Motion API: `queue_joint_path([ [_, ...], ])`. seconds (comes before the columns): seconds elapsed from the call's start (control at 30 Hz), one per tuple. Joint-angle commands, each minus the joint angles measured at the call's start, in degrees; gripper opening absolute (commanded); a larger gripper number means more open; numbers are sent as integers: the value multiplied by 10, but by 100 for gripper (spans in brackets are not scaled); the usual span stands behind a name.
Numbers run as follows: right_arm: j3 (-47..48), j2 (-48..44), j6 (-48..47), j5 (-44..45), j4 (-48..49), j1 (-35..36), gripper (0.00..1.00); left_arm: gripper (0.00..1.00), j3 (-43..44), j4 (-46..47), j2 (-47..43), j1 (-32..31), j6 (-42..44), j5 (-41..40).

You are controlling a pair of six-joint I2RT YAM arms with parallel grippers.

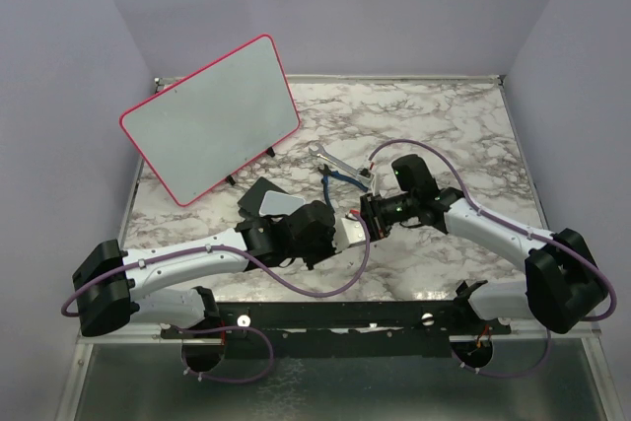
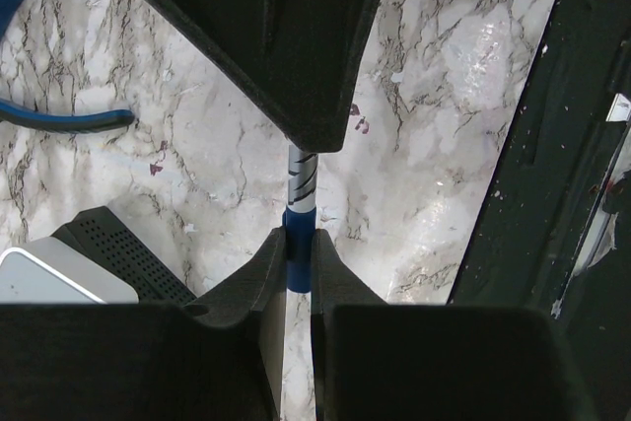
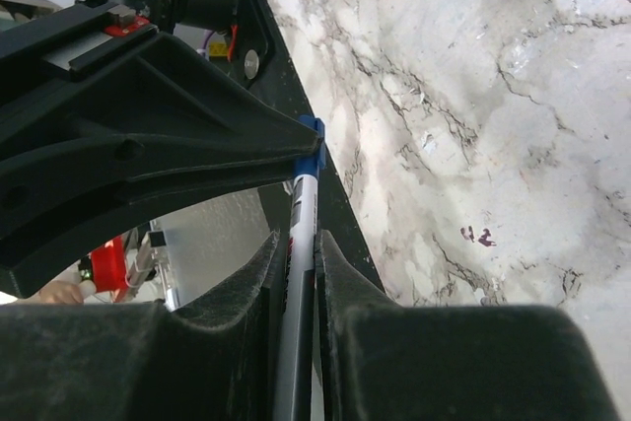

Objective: Write a sentence on the whiteboard
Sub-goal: Pass from the left arm to the right

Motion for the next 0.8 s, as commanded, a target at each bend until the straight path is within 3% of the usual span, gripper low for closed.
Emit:
queue_joint_path([
  [0.0,15,0,-4,5,-21,8,16,0,16,9,-6,0,5,-6],
  [0.1,14,-6,-3,18,-19,8,3,0,16,9,-4,0,1,-6],
  [0.17,11,-19,5,43,-11,8,0,4,17,9,-3,1,-7,-19],
  [0.2,8,-28,14,59,-4,8,0,16,19,10,-3,1,-15,-33],
  [0.33,-15,-69,61,123,59,8,0,90,24,22,-14,25,-65,-76],
  [0.37,-25,-78,75,140,81,8,0,97,26,28,-19,41,-79,-72],
  [0.53,-61,-107,132,225,198,8,0,99,28,97,-58,122,-187,-57],
  [0.77,-56,-129,120,330,224,8,0,99,-19,254,-117,227,-394,-15],
])
